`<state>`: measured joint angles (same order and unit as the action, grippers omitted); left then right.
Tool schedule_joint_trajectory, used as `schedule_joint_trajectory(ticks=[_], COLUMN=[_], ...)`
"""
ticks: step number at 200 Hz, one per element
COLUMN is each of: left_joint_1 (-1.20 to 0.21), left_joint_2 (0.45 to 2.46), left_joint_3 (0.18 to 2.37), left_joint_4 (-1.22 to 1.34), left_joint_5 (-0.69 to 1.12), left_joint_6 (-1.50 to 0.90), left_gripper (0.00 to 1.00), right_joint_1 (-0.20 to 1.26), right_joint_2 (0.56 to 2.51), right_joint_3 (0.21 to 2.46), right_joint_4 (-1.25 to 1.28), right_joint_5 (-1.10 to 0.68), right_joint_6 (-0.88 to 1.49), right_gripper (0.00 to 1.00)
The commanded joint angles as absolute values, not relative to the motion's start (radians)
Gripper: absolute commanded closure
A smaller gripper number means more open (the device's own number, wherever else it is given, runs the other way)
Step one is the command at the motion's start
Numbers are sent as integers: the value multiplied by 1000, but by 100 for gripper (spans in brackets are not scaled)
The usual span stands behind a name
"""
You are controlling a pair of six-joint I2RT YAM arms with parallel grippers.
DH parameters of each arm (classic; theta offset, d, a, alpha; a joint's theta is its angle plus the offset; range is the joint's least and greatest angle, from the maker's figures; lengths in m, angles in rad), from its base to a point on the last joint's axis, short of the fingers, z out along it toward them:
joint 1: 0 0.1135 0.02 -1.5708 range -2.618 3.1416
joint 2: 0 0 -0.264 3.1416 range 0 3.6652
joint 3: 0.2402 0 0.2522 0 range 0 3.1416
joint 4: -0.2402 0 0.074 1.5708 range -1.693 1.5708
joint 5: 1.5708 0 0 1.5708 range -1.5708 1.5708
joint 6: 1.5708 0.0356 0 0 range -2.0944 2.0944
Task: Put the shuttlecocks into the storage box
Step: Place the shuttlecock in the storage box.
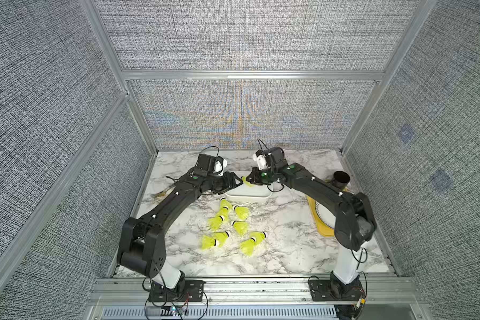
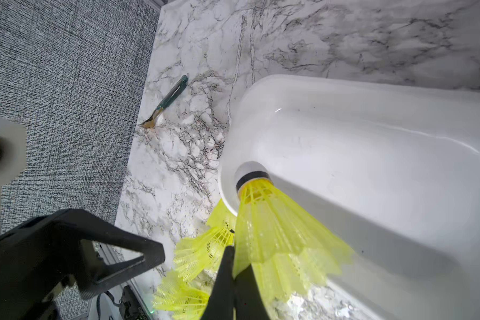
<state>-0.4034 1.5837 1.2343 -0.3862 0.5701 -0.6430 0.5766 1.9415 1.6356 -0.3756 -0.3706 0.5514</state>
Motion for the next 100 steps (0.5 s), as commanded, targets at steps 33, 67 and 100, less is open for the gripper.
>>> schedule_joint_trajectory(ticks=[33,67,100], left_joint_1=[-348,-324,-322], left_joint_2=[1648,1649,1654], left_joint_3=[1245,1228,1209], left_joint_4=[-395,-401,-415], left_joint_5=[537,541,540], left_joint_6=[-588,-583,-566], left_gripper=[36,36,36], right_joint_1=[577,578,579], right_joint_2=[2177,2257,2309], right_joint_3=[1851,1896,1927], right_joint_4=[-429,-407,-395], right_joint_5=[-406,-405,-419], right_joint_6=[497,480,474], right_gripper=[100,100,100])
